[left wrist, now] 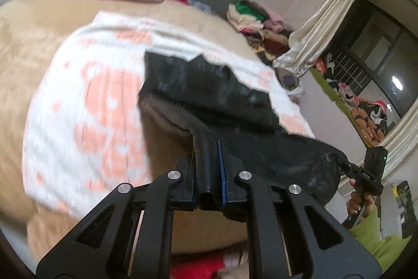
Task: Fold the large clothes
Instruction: 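Carry the held hem up and over toward the folded collar with both grippers, then lay the hem onto the jacket and open both grippers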
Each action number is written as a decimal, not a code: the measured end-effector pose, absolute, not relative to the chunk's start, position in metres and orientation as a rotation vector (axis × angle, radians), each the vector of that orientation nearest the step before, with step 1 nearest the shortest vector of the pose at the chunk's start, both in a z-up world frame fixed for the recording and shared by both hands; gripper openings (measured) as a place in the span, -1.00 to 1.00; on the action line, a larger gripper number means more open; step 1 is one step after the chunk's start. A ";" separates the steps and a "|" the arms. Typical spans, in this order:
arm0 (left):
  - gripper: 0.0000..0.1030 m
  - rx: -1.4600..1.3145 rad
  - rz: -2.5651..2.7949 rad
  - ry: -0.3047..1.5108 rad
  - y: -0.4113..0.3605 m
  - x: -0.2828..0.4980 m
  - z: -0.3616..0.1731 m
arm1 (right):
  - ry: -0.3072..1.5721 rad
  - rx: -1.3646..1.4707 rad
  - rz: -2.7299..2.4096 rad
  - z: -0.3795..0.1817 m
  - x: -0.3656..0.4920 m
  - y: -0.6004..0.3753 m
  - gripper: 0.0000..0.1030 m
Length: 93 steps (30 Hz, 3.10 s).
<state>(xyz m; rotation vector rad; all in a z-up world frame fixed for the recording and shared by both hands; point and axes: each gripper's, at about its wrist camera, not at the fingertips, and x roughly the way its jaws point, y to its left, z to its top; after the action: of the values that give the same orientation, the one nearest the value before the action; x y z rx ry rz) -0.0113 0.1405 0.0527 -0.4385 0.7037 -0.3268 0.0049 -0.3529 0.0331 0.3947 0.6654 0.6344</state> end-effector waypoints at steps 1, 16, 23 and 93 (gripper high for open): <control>-0.90 -0.445 -0.328 0.688 0.140 -0.002 0.058 | 0.657 0.410 0.628 0.038 0.011 -0.352 -0.73; -0.81 -0.483 -0.258 0.626 0.146 0.116 0.078 | 0.619 0.583 0.514 0.070 0.132 -0.342 -0.68; -0.81 -0.502 -0.226 0.664 0.155 0.158 0.060 | 0.654 0.583 0.456 0.060 0.174 -0.334 -0.62; -0.76 -0.189 -0.107 0.836 0.170 0.318 -0.044 | 0.820 0.117 0.077 -0.058 0.370 -0.291 -0.64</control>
<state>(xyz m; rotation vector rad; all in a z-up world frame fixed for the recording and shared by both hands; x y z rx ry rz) 0.3175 0.1698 -0.0441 -0.1889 0.8361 -0.1069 0.3700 -0.2914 -0.0579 0.1172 0.8202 0.0774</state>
